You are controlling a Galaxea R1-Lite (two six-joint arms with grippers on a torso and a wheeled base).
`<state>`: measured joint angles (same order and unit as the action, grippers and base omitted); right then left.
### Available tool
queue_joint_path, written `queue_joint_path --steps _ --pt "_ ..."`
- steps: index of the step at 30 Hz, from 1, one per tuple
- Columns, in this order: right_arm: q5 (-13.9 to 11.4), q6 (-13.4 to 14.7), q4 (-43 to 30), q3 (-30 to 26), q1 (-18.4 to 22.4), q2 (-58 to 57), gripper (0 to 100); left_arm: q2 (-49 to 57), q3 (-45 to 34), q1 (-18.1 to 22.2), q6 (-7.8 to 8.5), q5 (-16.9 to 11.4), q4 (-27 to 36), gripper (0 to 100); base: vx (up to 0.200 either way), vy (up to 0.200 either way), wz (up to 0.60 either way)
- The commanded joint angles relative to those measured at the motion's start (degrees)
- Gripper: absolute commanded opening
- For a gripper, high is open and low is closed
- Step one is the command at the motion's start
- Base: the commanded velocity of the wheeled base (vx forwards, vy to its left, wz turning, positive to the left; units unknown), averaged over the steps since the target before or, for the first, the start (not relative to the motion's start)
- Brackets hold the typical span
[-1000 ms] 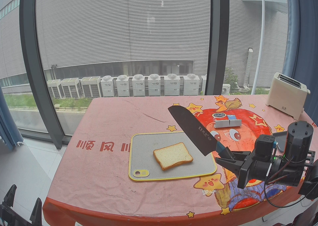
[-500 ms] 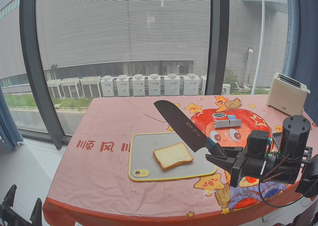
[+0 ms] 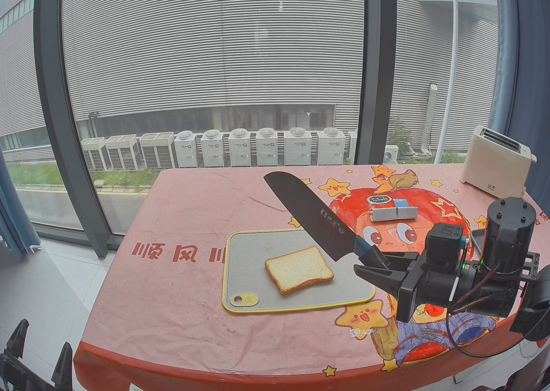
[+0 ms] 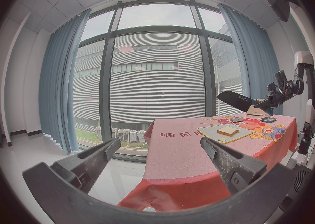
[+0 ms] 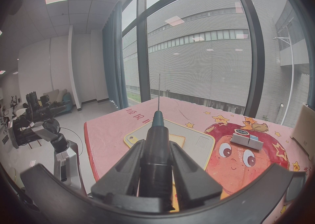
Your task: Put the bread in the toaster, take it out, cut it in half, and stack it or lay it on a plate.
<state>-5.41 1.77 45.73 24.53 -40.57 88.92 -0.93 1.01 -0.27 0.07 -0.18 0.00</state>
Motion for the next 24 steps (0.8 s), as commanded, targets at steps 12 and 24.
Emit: queue_joint_path --steps 12,24 --pt "1.0 0.0 -1.5 -0.8 0.0 1.6 0 0.8 -1.0 0.0 0.01 0.0 0.0 100 0.0 0.0 0.0" --pt "7.8 1.4 -20.9 6.6 -4.8 -1.2 0 0.8 -1.0 0.0 0.1 -0.1 0.0 100 0.0 0.0 0.0"
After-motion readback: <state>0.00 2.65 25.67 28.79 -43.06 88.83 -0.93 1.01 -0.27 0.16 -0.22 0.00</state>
